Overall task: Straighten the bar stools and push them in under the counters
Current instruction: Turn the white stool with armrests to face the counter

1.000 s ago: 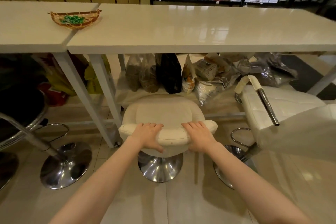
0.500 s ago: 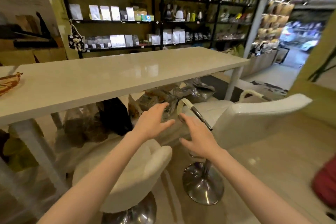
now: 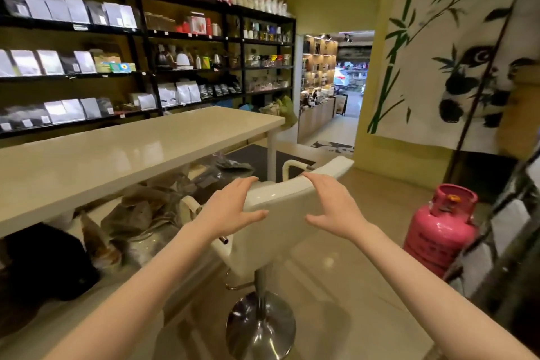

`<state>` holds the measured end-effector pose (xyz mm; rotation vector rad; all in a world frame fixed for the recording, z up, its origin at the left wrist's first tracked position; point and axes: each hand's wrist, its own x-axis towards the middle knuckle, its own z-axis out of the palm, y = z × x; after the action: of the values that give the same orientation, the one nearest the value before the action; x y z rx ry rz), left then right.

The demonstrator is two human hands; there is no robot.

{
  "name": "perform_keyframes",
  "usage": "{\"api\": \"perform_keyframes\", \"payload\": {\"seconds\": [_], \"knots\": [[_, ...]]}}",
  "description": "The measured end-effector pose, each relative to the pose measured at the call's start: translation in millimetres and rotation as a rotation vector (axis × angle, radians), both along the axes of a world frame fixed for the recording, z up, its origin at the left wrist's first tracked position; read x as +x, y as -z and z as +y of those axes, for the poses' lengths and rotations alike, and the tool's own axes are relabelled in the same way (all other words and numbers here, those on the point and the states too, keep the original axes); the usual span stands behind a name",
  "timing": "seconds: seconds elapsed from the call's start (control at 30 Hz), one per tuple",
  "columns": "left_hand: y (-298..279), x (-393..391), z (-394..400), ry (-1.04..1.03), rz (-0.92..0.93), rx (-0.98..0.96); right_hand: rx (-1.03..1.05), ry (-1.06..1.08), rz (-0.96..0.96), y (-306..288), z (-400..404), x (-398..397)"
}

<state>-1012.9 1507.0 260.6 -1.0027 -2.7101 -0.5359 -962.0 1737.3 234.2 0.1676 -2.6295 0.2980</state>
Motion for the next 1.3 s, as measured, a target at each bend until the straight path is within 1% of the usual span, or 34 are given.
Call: {"api": "perform_keyframes", "payload": {"seconds": [0.23, 0.47, 0.73, 0.87, 1.0, 1.13, 1.3], "knots": [[6.2, -16.6, 97.1, -0.063, -0.048, -0.01, 0.018, -0.008, -0.078, 4.9, 109.9, -20.6], [18.1, -33.7, 152.6, -0.172, -0.021, -0.082, 0.054, -0.094, -0.114, 16.5, 170.4, -55.3], [46.1, -67.9, 174.1, -0.273, 0.061, -0.226, 0.075, -0.234, -0.124, 31.5, 189.3, -112.4], [57.6, -87.0, 182.3, -0.287, 0.093, -0.3, 0.172, -0.311, -0.173, 36.5, 193.4, -149.8], [65.6, -108.2, 185.9, -0.314, 0.106, -0.331, 0.266, -0.385, -0.191, 39.8, 204.6, -183.6], [73.2, -117.2, 186.9, -0.335, 0.123, -0.319, 0.368, -0.494, -0.155, 43.9, 215.1, -203.7], [75.2, -128.0, 180.1, -0.326, 0.149, -0.345, 0.323, -0.613, -0.08, 49.0, 217.5, -223.1]]}}
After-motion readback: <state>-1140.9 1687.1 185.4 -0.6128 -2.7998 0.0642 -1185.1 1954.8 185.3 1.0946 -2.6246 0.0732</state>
